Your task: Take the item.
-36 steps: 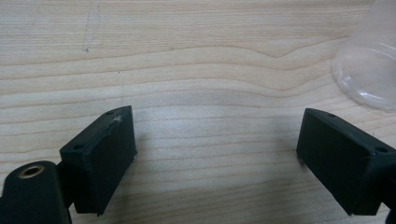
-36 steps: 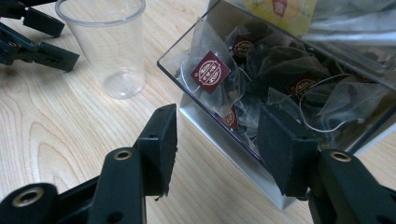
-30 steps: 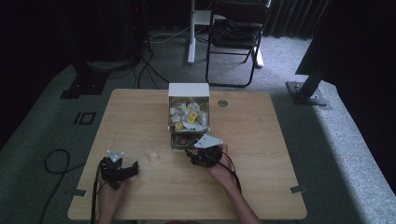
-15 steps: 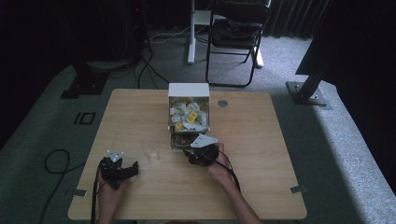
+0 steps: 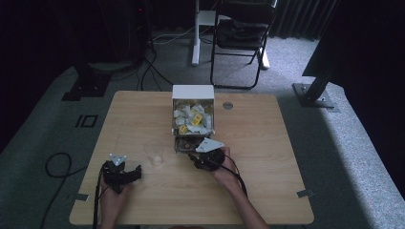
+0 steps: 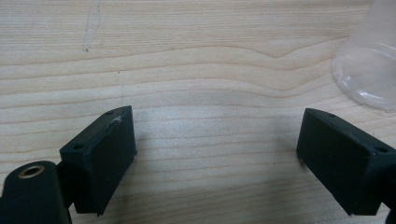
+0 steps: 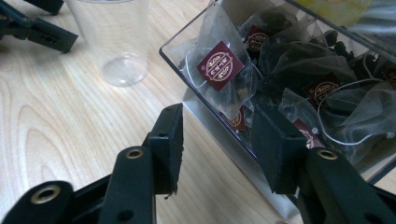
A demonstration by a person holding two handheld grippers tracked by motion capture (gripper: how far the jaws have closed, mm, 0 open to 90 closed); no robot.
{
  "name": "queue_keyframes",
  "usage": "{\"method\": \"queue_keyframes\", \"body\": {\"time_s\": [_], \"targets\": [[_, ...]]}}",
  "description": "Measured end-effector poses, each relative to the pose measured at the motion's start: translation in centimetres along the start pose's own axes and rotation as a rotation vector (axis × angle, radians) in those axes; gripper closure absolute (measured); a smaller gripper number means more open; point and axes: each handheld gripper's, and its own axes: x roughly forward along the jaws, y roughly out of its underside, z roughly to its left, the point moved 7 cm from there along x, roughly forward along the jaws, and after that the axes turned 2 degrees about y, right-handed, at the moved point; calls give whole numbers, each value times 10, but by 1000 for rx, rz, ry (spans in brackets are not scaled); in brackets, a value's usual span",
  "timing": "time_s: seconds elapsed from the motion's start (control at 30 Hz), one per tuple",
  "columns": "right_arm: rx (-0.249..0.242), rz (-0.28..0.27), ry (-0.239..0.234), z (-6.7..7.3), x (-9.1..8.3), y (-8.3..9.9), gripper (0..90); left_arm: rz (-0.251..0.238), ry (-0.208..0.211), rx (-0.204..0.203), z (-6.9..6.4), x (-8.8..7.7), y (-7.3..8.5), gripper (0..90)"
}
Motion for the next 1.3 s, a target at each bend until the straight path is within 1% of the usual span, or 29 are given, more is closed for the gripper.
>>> {"method": "queue_keyframes", "body": {"time_s": [0.17,0.43,0.87,1.0,1.07,1.1,1.17,1.23,1.3], "targets": [[-12,-7,-9,2,-4,2,556,0,0,0,0,0,0,126],[-13,-8,-6,7,-7,3,558,0,0,1,0,0,0,126],[-20,-10,-26,10,-12,5,612,0,0,1,0,0,0,126],[-10,-36,-13,10,-12,-2,583,0,0,1,0,0,0,126],[-13,-43,-1,10,-10,-8,540,0,0,1,0,0,0,126],[-13,-43,-1,10,-10,-8,540,0,0,1,0,0,0,126],[-23,-60,28,12,-7,-17,532,-2,0,-1,0,0,0,126],[-15,-76,31,13,-5,-22,532,-2,0,0,0,0,0,126],[-15,-77,35,13,-4,-23,533,-2,0,1,0,0,0,126]]}}
